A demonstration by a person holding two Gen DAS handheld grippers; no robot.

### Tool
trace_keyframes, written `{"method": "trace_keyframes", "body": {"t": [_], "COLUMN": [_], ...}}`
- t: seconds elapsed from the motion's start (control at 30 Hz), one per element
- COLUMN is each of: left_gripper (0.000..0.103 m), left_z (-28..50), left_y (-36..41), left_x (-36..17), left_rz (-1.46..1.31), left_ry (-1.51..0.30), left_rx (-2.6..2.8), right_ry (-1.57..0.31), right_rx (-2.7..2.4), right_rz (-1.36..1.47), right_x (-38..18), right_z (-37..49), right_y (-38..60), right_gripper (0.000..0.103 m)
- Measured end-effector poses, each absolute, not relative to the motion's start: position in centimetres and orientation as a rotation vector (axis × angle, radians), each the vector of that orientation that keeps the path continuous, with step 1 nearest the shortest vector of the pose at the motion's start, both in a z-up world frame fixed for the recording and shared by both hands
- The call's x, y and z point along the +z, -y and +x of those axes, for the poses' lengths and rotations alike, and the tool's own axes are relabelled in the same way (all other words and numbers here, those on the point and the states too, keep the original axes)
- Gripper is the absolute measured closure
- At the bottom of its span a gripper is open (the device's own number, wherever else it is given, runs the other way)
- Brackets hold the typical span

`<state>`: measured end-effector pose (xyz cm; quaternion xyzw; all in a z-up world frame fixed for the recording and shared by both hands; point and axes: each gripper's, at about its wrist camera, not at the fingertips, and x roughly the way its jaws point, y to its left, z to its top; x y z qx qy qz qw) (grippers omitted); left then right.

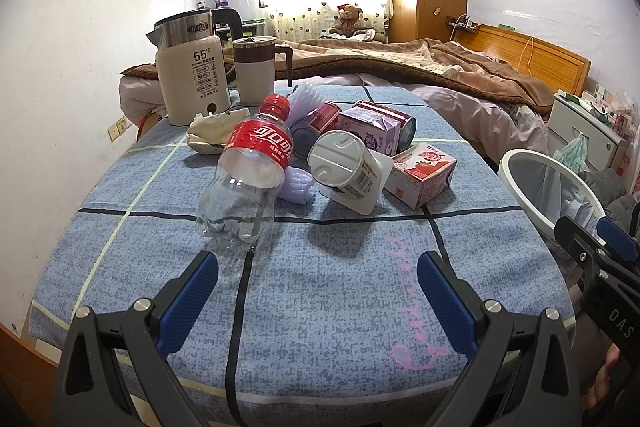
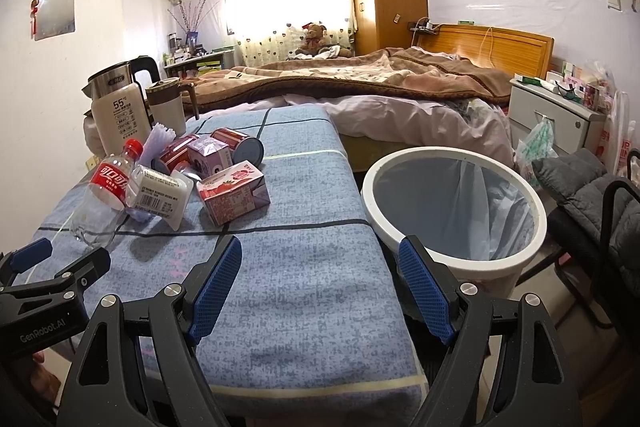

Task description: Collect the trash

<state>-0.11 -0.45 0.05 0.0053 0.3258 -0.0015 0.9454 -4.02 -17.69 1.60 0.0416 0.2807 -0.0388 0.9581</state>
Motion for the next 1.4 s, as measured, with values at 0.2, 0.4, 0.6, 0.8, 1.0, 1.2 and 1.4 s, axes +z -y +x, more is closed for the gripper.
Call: {"method": "trace_keyframes", "body": {"t": [0.2,0.4,0.6,0.8,1.0,1.2,1.4], "left_gripper": [0.002,0.002,0.002,0.002,0.002,0.002,0.002], "left_z": [-0.16,-0.15,-0.07,-0.20,-0.21,-0.26,-0.31], "left_y": [0.44,0.41,0.23,0.59,0.59,0.59,0.61], "left_x": [-0.04,-0.01,-0.16,0.15,0.14,0.15,0.21], "left_rz": [0.014,0.014,0.015,0.014,0.016,0.014,0.014], "left_ry": [-0.660,-0.659,-0.658,-0.657,-0.657,-0.657,-0.659], "left_rx": [-0.004,-0.001,0.000,0.000,0.000,0.000,0.000], "right_ry": [-0.565,-0.564,-0.564,-0.562,-0.563,-0.566,-0.564], "right_rx": [-0.082,-0.083,-0.082,-0.082,-0.085,-0.084,-0.087], "right_rz": [0.083,0.083,0.083,0.084,0.086,0.085,0.086], "right_x": [1.70,1.80,1.77,1.77,1.85,1.82,1.85], "right_z": [-4.08,-4.13,-4.14,-4.15,-4.15,-4.15,-4.12], "right_y": [17.60,17.58,17.61,17.64,17.75,17.78,17.89], "right_gripper": [0.022,0.022,0.022,0.022,0.022,0.022,0.022]}}
